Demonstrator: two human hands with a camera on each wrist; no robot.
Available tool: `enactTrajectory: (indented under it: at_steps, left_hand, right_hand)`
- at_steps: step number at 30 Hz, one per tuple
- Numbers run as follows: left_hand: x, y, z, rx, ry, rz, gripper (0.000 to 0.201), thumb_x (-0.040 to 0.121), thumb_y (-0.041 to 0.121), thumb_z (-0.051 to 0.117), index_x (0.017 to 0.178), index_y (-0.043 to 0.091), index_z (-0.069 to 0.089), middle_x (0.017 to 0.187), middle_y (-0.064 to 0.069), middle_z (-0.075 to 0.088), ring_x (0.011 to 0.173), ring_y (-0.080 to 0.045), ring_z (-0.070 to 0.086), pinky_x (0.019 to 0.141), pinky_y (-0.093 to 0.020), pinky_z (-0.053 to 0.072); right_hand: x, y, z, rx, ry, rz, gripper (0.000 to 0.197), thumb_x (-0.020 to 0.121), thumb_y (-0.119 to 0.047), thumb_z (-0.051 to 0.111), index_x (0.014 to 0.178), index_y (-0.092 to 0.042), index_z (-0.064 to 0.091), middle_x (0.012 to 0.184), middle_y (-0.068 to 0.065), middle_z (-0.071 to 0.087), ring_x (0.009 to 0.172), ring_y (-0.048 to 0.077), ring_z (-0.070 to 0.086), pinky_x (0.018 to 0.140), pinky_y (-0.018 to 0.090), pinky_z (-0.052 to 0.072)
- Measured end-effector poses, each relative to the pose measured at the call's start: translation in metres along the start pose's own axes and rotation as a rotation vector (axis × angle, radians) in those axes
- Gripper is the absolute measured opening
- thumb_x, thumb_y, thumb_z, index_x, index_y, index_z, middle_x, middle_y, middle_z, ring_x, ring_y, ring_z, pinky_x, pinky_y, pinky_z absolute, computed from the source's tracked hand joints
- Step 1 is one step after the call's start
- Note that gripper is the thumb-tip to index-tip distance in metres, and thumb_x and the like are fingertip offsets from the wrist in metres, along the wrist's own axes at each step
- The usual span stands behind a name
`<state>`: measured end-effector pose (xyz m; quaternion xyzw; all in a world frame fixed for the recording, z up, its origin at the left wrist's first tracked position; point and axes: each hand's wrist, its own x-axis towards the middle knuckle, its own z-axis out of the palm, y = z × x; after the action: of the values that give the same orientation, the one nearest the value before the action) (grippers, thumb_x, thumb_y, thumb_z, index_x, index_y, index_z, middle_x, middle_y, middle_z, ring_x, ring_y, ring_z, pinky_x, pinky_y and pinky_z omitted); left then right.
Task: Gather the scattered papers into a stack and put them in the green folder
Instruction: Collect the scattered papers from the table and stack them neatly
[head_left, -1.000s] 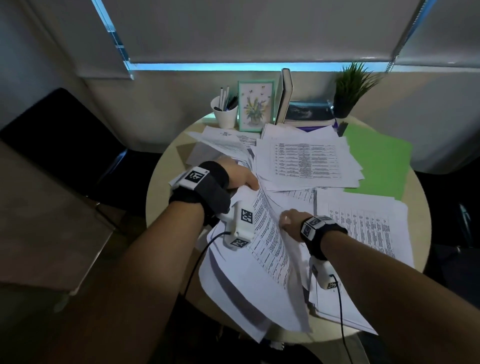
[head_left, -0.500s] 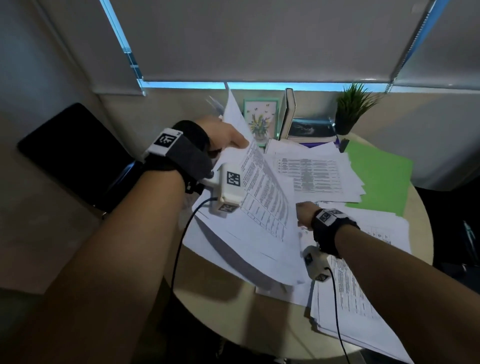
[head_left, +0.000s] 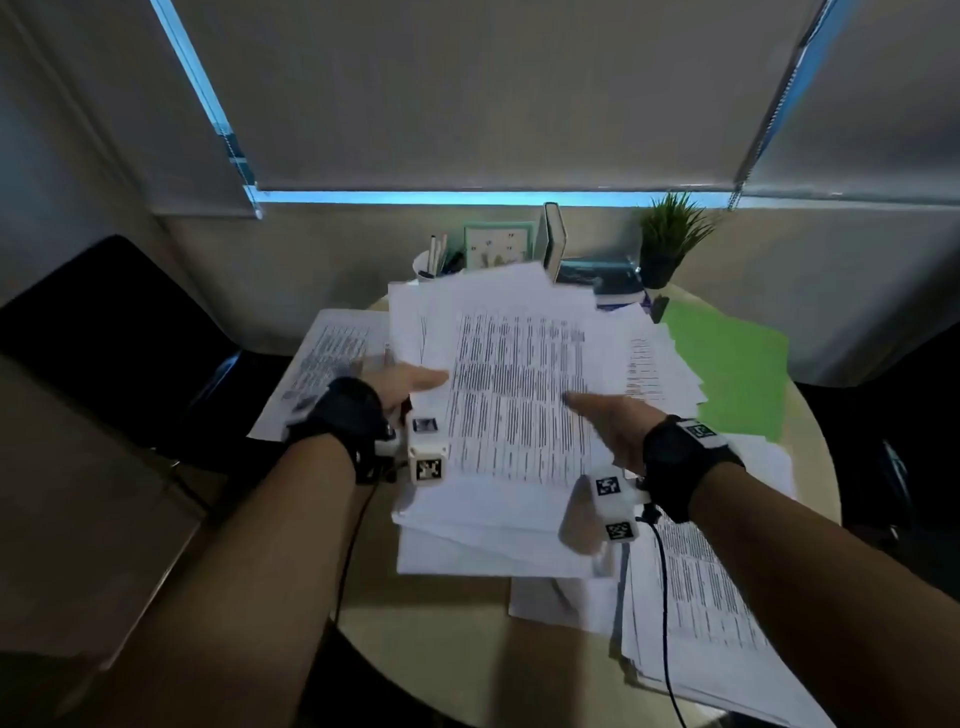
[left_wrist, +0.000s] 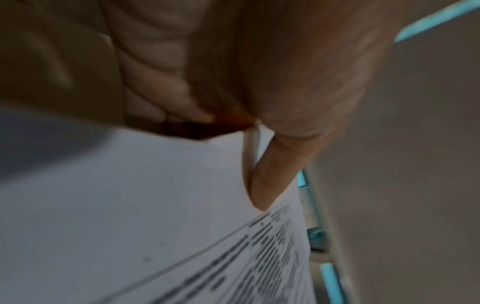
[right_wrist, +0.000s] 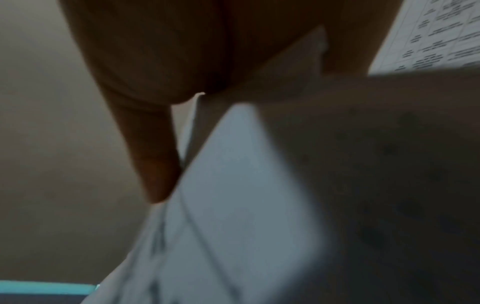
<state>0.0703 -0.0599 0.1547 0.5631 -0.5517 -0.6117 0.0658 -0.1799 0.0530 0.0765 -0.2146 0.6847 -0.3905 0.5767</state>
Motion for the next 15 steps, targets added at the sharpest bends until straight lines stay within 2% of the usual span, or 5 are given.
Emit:
enactTrajectory:
  at_steps: [2,4,8,13,15]
  left_hand:
    - [0.025,-0.038,0.006,0.097,-0.02,-0.082,0.05,0.097,0.036,0.052,0.139,0.008,0.046,0.121,0.002,0.055,0.098,-0.02,0.057,0.078,-0.023,0.047]
    - [0.047,-0.075,0.015,0.158,-0.066,-0.18,0.06,0.096,0.042,0.052,0.145,0.01,0.039,0.12,-0.002,0.057,0.1,-0.02,0.058,0.084,-0.026,0.05]
    - [0.048,-0.099,0.04,0.157,-0.089,-0.282,0.051,0.099,0.035,0.048,0.141,0.005,0.043,0.148,-0.019,0.037,0.135,-0.036,0.038,0.109,-0.039,0.032]
    - [0.067,-0.112,0.039,-0.077,0.059,-0.292,0.053,0.088,0.026,0.068,0.128,-0.006,0.054,0.129,-0.021,0.058,0.115,-0.038,0.058,0.086,-0.036,0.049]
    - [0.082,-0.117,0.033,0.017,0.11,-0.283,0.065,0.082,0.036,0.073,0.129,-0.003,0.051,0.123,-0.018,0.062,0.108,-0.036,0.062,0.09,-0.037,0.05]
  right_hand:
    - [0.007,0.013,0.003,-0.114,0.11,0.062,0.029,0.077,-0.029,0.078,0.091,-0.005,0.071,0.094,0.012,0.072,0.076,0.023,0.069,0.065,0.034,0.054]
    - [0.01,0.029,0.004,-0.199,0.202,0.09,0.028,0.074,-0.022,0.082,0.077,0.002,0.067,0.055,0.007,0.066,0.04,0.018,0.058,0.04,0.022,0.043]
    - [0.015,0.057,0.003,-0.283,0.247,0.211,0.04,0.071,-0.028,0.083,0.088,0.005,0.069,0.061,0.012,0.067,0.051,0.023,0.06,0.047,0.024,0.046]
    - [0.016,0.065,0.007,-0.276,0.287,0.28,0.054,0.062,-0.03,0.088,0.096,0.008,0.069,0.08,0.019,0.072,0.067,0.03,0.066,0.067,0.04,0.058]
    - [0.019,0.065,0.008,-0.371,0.279,0.286,0.069,0.057,-0.035,0.09,0.107,0.004,0.063,0.094,0.019,0.071,0.07,0.029,0.065,0.054,0.033,0.054]
